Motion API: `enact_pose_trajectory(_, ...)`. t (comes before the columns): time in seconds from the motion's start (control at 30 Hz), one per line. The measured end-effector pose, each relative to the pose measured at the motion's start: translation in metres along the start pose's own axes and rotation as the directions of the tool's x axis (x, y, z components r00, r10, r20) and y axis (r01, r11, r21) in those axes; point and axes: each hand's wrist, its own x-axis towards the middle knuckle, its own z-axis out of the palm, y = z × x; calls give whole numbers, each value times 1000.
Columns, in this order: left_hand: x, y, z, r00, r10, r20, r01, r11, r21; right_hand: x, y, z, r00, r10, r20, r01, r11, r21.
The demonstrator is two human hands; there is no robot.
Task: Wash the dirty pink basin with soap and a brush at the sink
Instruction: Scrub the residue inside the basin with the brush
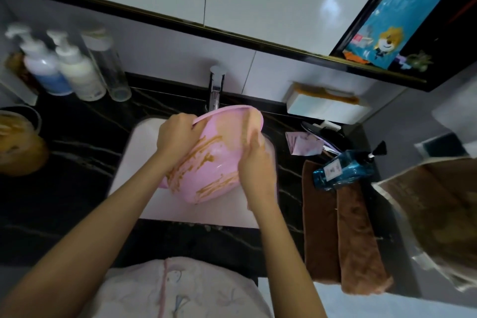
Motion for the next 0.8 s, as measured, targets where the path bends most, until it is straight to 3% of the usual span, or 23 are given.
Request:
enact_pose_trajectory(0.07,1,-5,-3,1000,-24,-2,24,1000,-11,-2,12,-3,996,79,-48,-79,997,-18)
enact_pose_trajectory(0.23,-2,-2,-2,1000,-6,-9,6,1000,-22,-25,-1,13,989,-147,30,149,988,-48)
enact_pose_trajectory(0.37,-6,-7,-4,1000,-21,1,21,999,-37,-3,19,-16,996,87,12,-86,995,-57)
enact_pose_trajectory(0.53,-5,3,-1,1000,7,21,-6,1000,-12,-24,-8,-8,977,-182,111,194,976,-100)
enact_pose_trajectory(0.67,-10,-4,-3,1000,-22,6,22,999,-30,11,6,-27,996,8,84,-2,998,-66)
enact_pose_trajectory(0.8,-11,7,-1,1000,-7,-2,7,1000,-4,-16,-10,-25,984,-69,164,78,996,-46)
